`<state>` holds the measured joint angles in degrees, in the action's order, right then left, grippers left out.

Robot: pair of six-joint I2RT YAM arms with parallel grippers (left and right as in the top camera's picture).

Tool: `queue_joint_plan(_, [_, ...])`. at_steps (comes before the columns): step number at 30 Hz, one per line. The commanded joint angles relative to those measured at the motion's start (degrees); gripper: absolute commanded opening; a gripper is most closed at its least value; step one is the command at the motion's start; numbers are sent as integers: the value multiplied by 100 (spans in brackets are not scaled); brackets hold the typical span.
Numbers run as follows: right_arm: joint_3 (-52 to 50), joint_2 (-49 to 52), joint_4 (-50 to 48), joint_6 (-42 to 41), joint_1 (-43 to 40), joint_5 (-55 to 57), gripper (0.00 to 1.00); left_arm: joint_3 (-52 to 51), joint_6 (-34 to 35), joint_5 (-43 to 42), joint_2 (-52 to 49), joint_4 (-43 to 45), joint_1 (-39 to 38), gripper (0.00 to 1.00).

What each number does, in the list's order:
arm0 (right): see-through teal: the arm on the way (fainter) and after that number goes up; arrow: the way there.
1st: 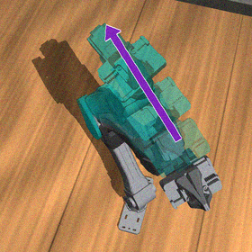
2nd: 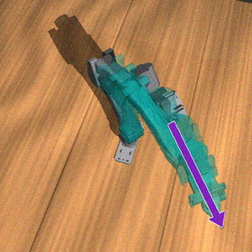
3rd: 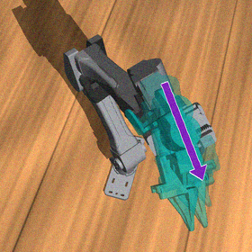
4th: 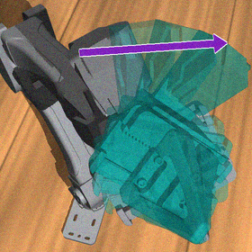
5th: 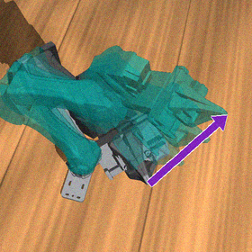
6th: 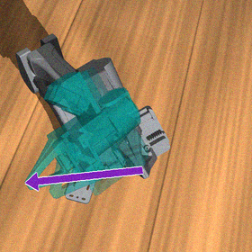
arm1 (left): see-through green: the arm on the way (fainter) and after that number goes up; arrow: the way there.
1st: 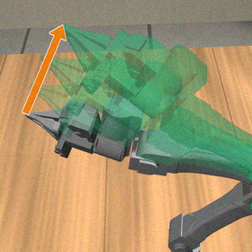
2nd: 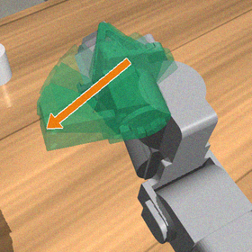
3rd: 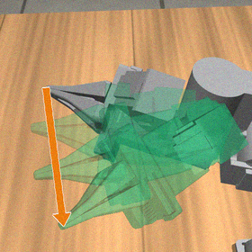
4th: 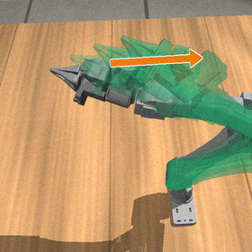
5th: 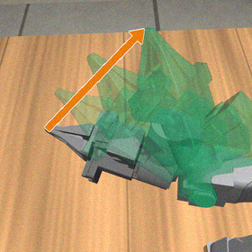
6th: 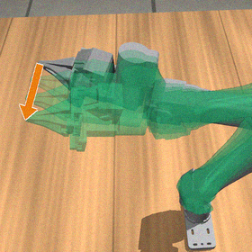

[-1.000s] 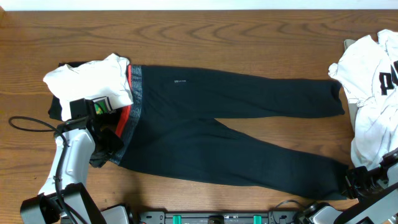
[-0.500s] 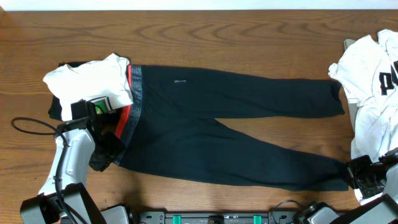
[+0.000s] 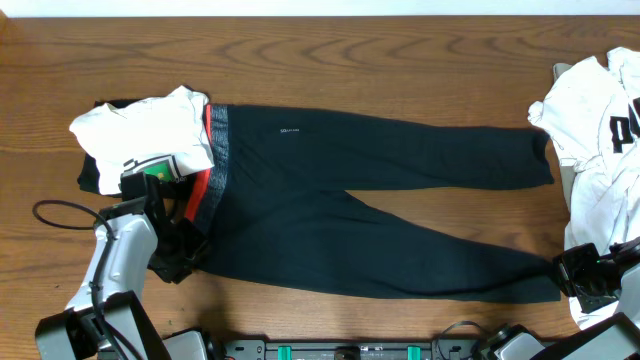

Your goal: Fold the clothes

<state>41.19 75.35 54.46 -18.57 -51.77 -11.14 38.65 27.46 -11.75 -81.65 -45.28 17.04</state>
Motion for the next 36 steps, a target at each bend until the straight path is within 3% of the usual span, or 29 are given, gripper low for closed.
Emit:
queue_joint_plan(1, [94,-61,-46,111,46,-120,1,-151,157,-245,31,92,24,51])
queue_joint_plan(11, [94,-61,-111,170,46,-269,1,-398,125,-175,31,415,24,49])
queue_joint_plan(14, [94,-61,-142,192,46,-420,1,-501,125,11,31,424,24,34])
queue_joint_plan(17, [94,-61,-179,195,46,-457,1,-516,129,-9,33,337,24,11])
queue_joint_plan(19, [94,-61,-192,195,46,-457,1,-501,129,-140,33,262,24,6])
queue_joint_plan(25, [94,-63,-269,280,46,-535,1,-57,2,-330,103,-476,24,6])
queue_joint_plan(32, [258,-195,-402,815,48,-2107,1,944,-391,-323,809,-1567,24,6])
queue_joint_plan(36, [726,-299,-85,815,57,-2450,1,1427,-481,-323,1294,-1770,24,6])
